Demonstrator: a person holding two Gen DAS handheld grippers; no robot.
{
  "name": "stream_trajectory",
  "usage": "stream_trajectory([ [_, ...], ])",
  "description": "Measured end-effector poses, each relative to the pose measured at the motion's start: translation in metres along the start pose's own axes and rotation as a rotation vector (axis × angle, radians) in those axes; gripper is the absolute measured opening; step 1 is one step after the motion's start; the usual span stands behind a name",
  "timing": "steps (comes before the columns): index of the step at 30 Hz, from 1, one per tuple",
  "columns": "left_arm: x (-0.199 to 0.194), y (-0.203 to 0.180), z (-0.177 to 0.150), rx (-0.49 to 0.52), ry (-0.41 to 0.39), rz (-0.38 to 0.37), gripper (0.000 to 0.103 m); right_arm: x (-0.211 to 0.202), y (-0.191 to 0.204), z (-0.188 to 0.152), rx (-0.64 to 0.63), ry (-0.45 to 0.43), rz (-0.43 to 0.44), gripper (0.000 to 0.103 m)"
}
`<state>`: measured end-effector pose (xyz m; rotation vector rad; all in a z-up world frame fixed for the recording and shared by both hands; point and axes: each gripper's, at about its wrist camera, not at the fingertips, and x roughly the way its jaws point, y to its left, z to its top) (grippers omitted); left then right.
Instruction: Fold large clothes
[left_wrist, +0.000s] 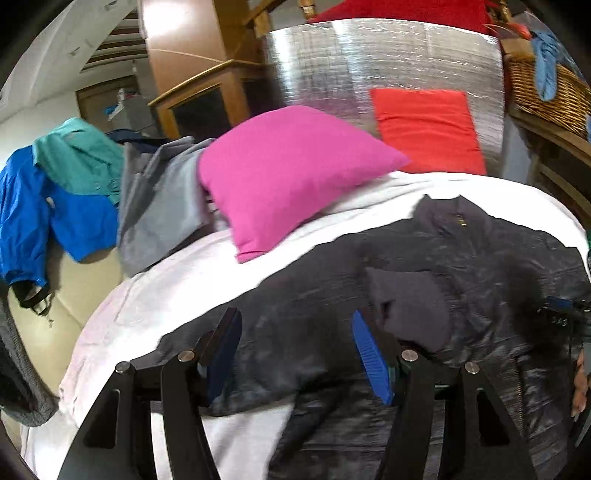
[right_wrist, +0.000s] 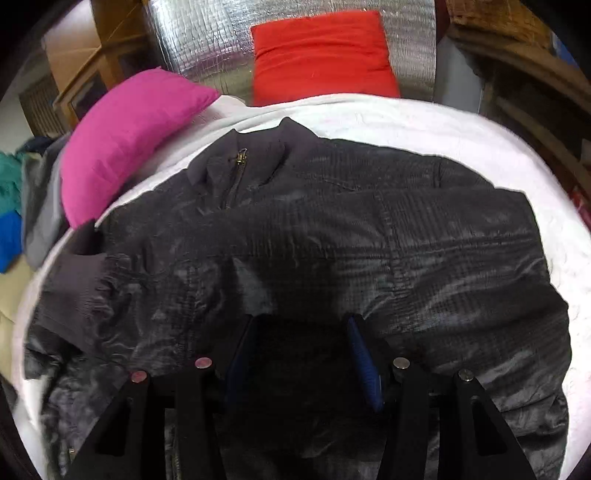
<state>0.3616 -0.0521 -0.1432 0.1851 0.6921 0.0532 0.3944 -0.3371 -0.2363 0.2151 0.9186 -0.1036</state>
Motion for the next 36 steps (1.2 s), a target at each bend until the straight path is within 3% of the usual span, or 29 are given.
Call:
stream_trajectory([
  [6, -0.001, 0.031, -0.005, -0.037, -0.008, 0.035, 0.063, -0.022, 0.024, -0.003, -0.033, -0.114, 0.050, 0.054],
  [11, -0.001, 0.042, -0.007, -0.051, -0.008, 0.048, 0.064, 0.007, 0.041, -0.012, -0.097, -0.007, 0.013, 0.054],
  [13, 0.000, 0.044, -0.008, -0.052, -0.008, 0.054, 0.064, 0.007, 0.042, -0.009, -0.108, -0.018, 0.004, 0.055],
  [16, 0.006, 0.048, -0.009, -0.053, 0.009, 0.053, 0.065, -0.006, 0.035, -0.005, -0.058, -0.057, 0.072, 0.055],
  [19, 0.024, 0.067, -0.011, -0.113, 0.085, 0.033, 0.070, -0.019, 0.027, -0.004, -0.005, -0.096, 0.125, 0.056],
  [21, 0.047, 0.099, -0.019, -0.250, 0.197, -0.003, 0.070, -0.022, 0.020, 0.000, 0.047, -0.112, 0.156, 0.057],
  [23, 0.070, 0.141, -0.036, -0.450, 0.319, -0.045, 0.070, -0.023, 0.012, 0.002, 0.090, -0.116, 0.171, 0.060],
  [26, 0.088, 0.191, -0.070, -0.704, 0.433, -0.055, 0.070, -0.020, 0.010, 0.004, 0.102, -0.102, 0.167, 0.060],
  [29, 0.095, 0.219, -0.100, -0.863, 0.493, -0.040, 0.070, -0.020, 0.013, 0.003, 0.096, -0.092, 0.184, 0.060],
  [33, 0.110, 0.225, -0.125, -1.026, 0.536, -0.153, 0.070, -0.032, 0.019, -0.003, 0.057, -0.111, 0.173, 0.060],
  [36, 0.109, 0.221, -0.121, -1.045, 0.452, -0.148, 0.071, -0.037, 0.017, -0.006, 0.057, -0.117, 0.173, 0.060],
])
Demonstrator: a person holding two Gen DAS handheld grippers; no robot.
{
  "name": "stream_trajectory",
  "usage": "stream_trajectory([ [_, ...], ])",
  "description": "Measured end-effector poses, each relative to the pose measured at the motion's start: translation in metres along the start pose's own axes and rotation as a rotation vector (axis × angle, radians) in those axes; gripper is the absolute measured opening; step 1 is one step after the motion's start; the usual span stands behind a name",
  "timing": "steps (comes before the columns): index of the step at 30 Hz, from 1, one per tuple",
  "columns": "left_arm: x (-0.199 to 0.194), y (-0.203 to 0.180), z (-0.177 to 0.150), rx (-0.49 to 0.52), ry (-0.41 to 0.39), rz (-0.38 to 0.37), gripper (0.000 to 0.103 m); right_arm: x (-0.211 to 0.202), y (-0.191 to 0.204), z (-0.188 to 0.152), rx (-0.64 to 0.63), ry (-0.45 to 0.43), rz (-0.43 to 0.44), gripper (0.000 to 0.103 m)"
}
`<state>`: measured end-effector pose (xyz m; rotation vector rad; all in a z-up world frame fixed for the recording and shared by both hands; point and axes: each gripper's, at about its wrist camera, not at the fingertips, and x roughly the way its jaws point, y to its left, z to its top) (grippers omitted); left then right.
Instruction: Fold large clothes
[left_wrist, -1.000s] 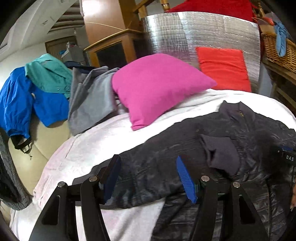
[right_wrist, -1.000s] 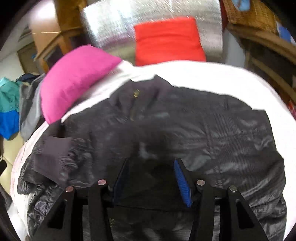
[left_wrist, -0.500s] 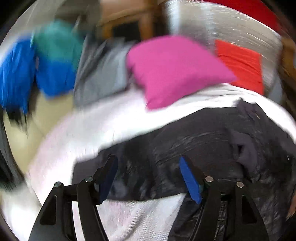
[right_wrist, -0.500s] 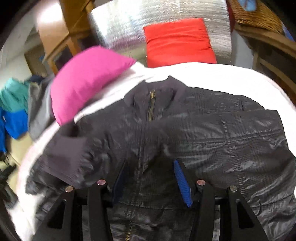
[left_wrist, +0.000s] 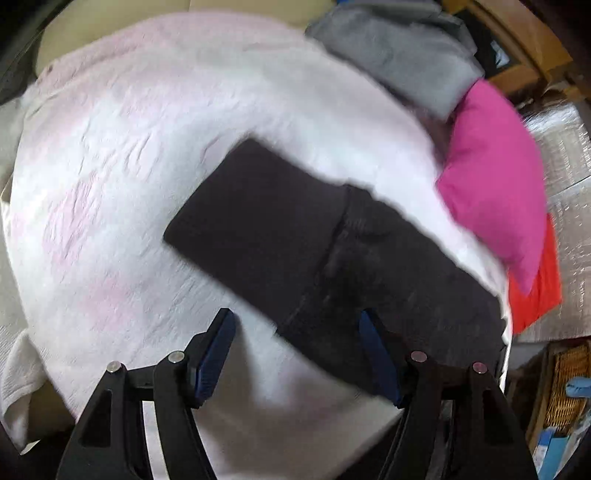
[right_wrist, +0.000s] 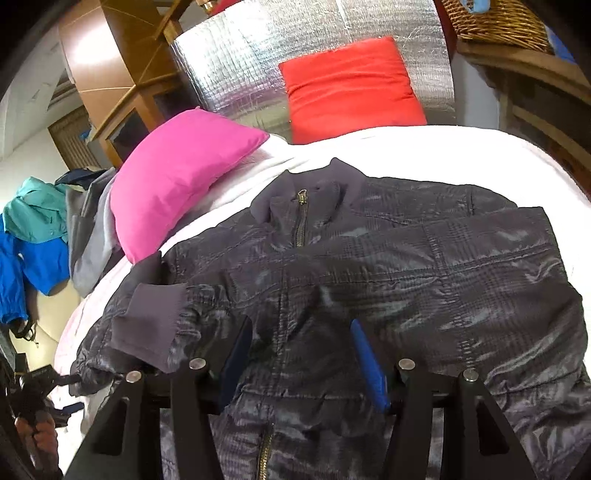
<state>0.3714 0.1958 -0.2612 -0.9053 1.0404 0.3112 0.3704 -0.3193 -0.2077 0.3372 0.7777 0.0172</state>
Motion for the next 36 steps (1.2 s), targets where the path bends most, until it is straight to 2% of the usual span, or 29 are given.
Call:
stream_trajectory([
  [1, 0.002, -0.002, 0.002, 0.001, -0.007, -0.021, 0.071, -0.002, -0.002, 0.000, 0.005, -0.003, -0.002, 0.060],
  [3, 0.009, -0.005, 0.007, 0.002, -0.017, -0.019, 0.070, -0.005, -0.006, -0.001, 0.016, -0.010, -0.006, 0.060],
  [5, 0.009, -0.010, 0.011, 0.013, -0.077, -0.042, 0.070, -0.007, -0.011, -0.001, 0.032, -0.017, -0.013, 0.060],
  [8, 0.014, -0.011, 0.021, 0.009, -0.099, -0.046, 0.042, -0.010, -0.019, 0.000, 0.048, -0.022, -0.021, 0.060],
  [10, 0.016, -0.013, 0.024, -0.011, -0.111, -0.055, 0.039, -0.012, -0.024, 0.001, 0.059, -0.027, -0.029, 0.060],
  [11, 0.015, -0.015, 0.023, -0.006, -0.124, -0.065, 0.032, -0.012, -0.026, 0.002, 0.063, -0.026, -0.031, 0.060],
  [14, 0.016, -0.032, 0.028, 0.049, -0.162, -0.057, 0.024, -0.014, -0.034, 0.004, 0.077, -0.028, -0.039, 0.060],
  [19, 0.000, -0.064, 0.026, 0.141, -0.223, -0.090, 0.020, -0.016, -0.043, 0.008, 0.097, -0.033, -0.043, 0.060],
  [21, -0.013, -0.081, 0.022, 0.199, -0.265, -0.107, 0.019, -0.018, -0.044, 0.008, 0.096, -0.035, -0.044, 0.060],
  [25, -0.046, -0.129, -0.004, 0.380, -0.385, -0.165, 0.018, -0.023, -0.052, 0.007, 0.104, -0.046, -0.060, 0.060],
  [28, -0.066, -0.171, -0.038, 0.538, -0.465, -0.234, 0.017, -0.029, -0.065, 0.007, 0.132, -0.052, -0.070, 0.060],
  [31, -0.077, -0.216, -0.092, 0.740, -0.519, -0.310, 0.016, -0.035, -0.077, 0.008, 0.153, -0.061, -0.084, 0.060],
  [33, -0.075, -0.237, -0.122, 0.840, -0.506, -0.352, 0.015, -0.039, -0.086, 0.009, 0.167, -0.069, -0.092, 0.060],
  [36, -0.060, -0.269, -0.178, 1.009, -0.416, -0.445, 0.014, -0.045, -0.103, 0.010, 0.201, -0.072, -0.105, 0.060],
])
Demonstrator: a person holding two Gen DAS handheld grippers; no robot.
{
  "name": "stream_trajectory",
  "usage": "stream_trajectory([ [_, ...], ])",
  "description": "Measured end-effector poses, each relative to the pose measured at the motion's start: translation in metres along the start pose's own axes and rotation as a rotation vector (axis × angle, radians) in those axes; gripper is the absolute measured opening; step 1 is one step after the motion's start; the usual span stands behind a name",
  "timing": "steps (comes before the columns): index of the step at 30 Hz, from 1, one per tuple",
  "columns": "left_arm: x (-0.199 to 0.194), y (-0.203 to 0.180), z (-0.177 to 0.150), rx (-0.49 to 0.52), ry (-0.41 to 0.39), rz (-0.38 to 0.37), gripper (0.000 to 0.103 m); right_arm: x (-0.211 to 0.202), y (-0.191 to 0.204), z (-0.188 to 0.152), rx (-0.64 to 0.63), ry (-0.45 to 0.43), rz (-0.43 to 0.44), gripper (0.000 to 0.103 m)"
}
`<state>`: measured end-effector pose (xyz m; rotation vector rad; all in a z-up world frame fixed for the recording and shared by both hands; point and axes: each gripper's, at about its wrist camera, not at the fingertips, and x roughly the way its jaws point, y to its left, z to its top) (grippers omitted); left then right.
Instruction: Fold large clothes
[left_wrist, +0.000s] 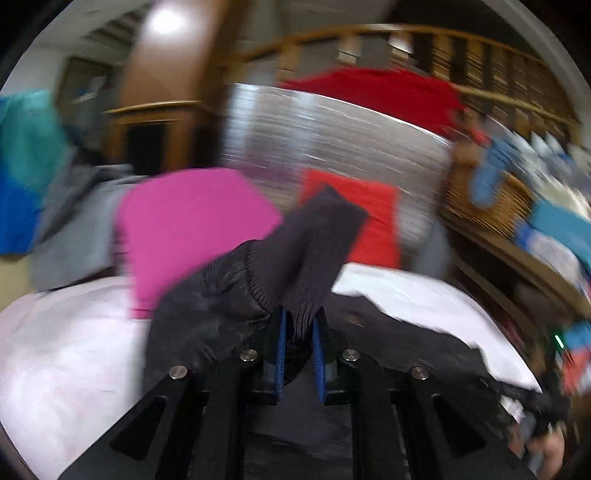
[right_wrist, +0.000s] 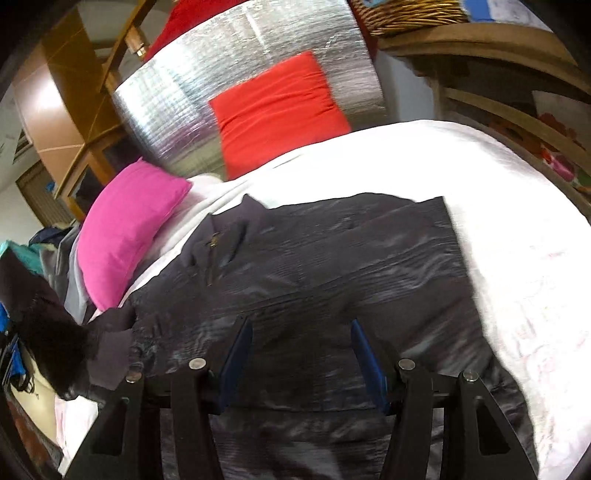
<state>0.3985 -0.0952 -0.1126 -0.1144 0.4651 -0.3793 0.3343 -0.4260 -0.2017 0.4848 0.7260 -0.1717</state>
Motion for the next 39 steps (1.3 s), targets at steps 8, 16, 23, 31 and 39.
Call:
stream_trajectory([
  [8, 0.053, -0.065, -0.033, 0.085, 0.350, -0.292, 0.054, -0.005, -0.041, 0.014, 0.147, 0.038, 0.115, 0.069],
  [16, 0.026, 0.015, -0.020, -0.152, 0.303, -0.339, 0.074, 0.023, -0.040, 0.003, 0.303, 0.198, 0.367, 0.070],
  [23, 0.033, 0.098, -0.030, -0.319, 0.326, -0.013, 0.074, 0.056, -0.016, -0.008, 0.304, 0.287, 0.379, 0.070],
  [31, 0.062, 0.118, -0.062, -0.321, 0.473, 0.138, 0.074, 0.071, 0.035, -0.019, 0.126, 0.323, 0.317, 0.019],
  [39, 0.064, 0.118, -0.064, -0.340, 0.485, 0.127, 0.074, 0.022, 0.050, -0.006, 0.041, 0.065, 0.299, 0.009],
])
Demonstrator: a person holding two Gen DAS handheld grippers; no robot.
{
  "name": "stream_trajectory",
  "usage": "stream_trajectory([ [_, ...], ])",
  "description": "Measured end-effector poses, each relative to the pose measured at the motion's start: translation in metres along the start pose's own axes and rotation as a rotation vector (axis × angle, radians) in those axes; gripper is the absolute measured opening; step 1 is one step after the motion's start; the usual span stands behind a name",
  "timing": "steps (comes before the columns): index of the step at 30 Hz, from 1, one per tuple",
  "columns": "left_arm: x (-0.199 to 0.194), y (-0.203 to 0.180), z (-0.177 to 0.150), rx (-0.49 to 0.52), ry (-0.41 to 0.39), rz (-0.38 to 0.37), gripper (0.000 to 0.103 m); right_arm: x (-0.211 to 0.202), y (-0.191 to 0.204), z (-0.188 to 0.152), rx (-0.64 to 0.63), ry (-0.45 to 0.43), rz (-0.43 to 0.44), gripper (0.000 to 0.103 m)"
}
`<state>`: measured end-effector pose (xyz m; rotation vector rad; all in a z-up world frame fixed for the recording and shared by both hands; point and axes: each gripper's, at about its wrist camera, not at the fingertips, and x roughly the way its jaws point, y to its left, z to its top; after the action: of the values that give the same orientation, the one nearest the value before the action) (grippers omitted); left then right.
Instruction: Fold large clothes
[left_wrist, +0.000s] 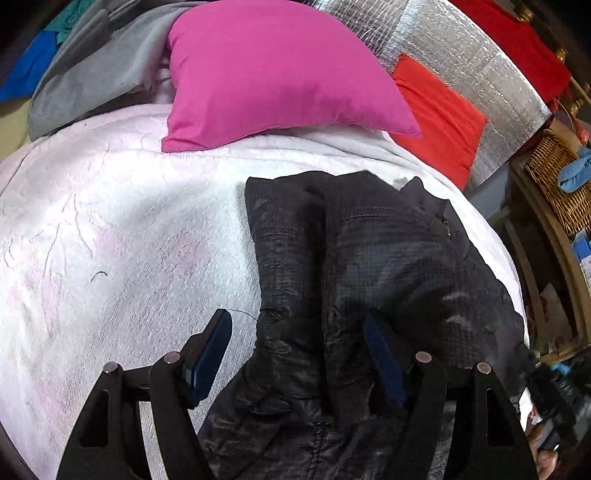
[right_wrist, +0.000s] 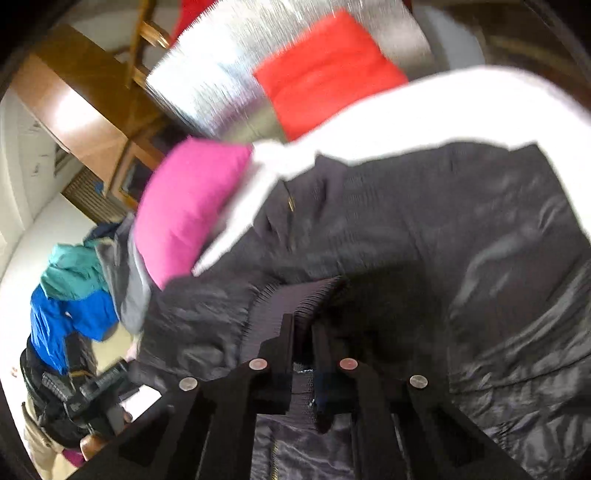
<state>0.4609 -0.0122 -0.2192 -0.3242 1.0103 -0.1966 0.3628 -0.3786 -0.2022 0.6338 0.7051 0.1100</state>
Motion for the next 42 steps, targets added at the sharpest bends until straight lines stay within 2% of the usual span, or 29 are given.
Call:
stream_trajectory([
  [6, -0.011, -0.027, -0.007, 0.101, -0.029, -0.054, 0.074, -0.054, -0.011, 0.018, 0.029, -0.211, -0.032, 0.009],
  [13, -0.016, -0.065, -0.019, 0.258, -0.005, -0.158, 0.074, -0.074, -0.061, 0.032, 0.146, -0.256, -0.147, 0.008],
  [16, -0.023, -0.064, -0.016, 0.261, -0.029, -0.166, 0.076, -0.079, -0.083, 0.035, 0.188, -0.267, -0.208, 0.007],
  [18, -0.021, -0.058, -0.013, 0.231, -0.026, -0.156, 0.078, -0.083, -0.095, 0.036, 0.214, -0.276, -0.245, 0.001],
  [21, -0.010, -0.047, -0.009, 0.189, -0.015, -0.064, 0.078, -0.078, -0.121, 0.040, 0.275, -0.234, -0.320, 0.001],
  [25, 0.008, -0.032, -0.008, 0.102, 0.066, -0.088, 0.078, -0.057, -0.136, 0.039, 0.359, -0.095, -0.208, 0.004],
  [27, 0.017, -0.044, -0.014, 0.170, 0.101, -0.048, 0.080, -0.053, -0.131, 0.042, 0.362, -0.057, -0.124, 0.005],
  [28, 0.022, -0.054, -0.020, 0.242, 0.121, -0.010, 0.081, -0.053, -0.129, 0.043, 0.357, -0.049, -0.106, 0.005],
  [29, 0.029, -0.068, -0.028, 0.329, 0.134, 0.037, 0.082, -0.052, -0.127, 0.044, 0.347, -0.041, -0.092, 0.007],
  [30, 0.034, -0.079, -0.035, 0.410, 0.131, 0.089, 0.084, -0.051, -0.126, 0.045, 0.338, -0.030, -0.086, 0.023],
  [31, 0.035, -0.083, -0.038, 0.446, 0.124, 0.110, 0.084, -0.049, -0.127, 0.045, 0.341, -0.017, -0.085, 0.054],
  [32, 0.032, -0.086, -0.039, 0.469, 0.112, 0.120, 0.084, -0.048, -0.127, 0.044, 0.351, -0.013, -0.071, 0.070],
  [33, 0.029, -0.085, -0.036, 0.464, 0.109, 0.110, 0.083, -0.050, -0.124, 0.040, 0.356, -0.023, -0.051, 0.075],
  [36, 0.012, -0.067, -0.022, 0.350, 0.081, 0.045, 0.083, -0.054, -0.113, 0.042, 0.328, -0.048, -0.015, 0.075],
  [39, -0.003, -0.048, -0.012, 0.245, 0.068, -0.045, 0.083, -0.049, -0.098, 0.040, 0.261, -0.026, -0.109, 0.074],
  [41, -0.018, -0.039, -0.006, 0.211, 0.029, -0.079, 0.083, -0.034, -0.104, 0.036, 0.258, 0.034, -0.141, 0.072],
  [42, -0.024, -0.035, -0.004, 0.205, 0.009, -0.077, 0.083, -0.026, -0.109, 0.033, 0.271, 0.057, -0.147, 0.064],
])
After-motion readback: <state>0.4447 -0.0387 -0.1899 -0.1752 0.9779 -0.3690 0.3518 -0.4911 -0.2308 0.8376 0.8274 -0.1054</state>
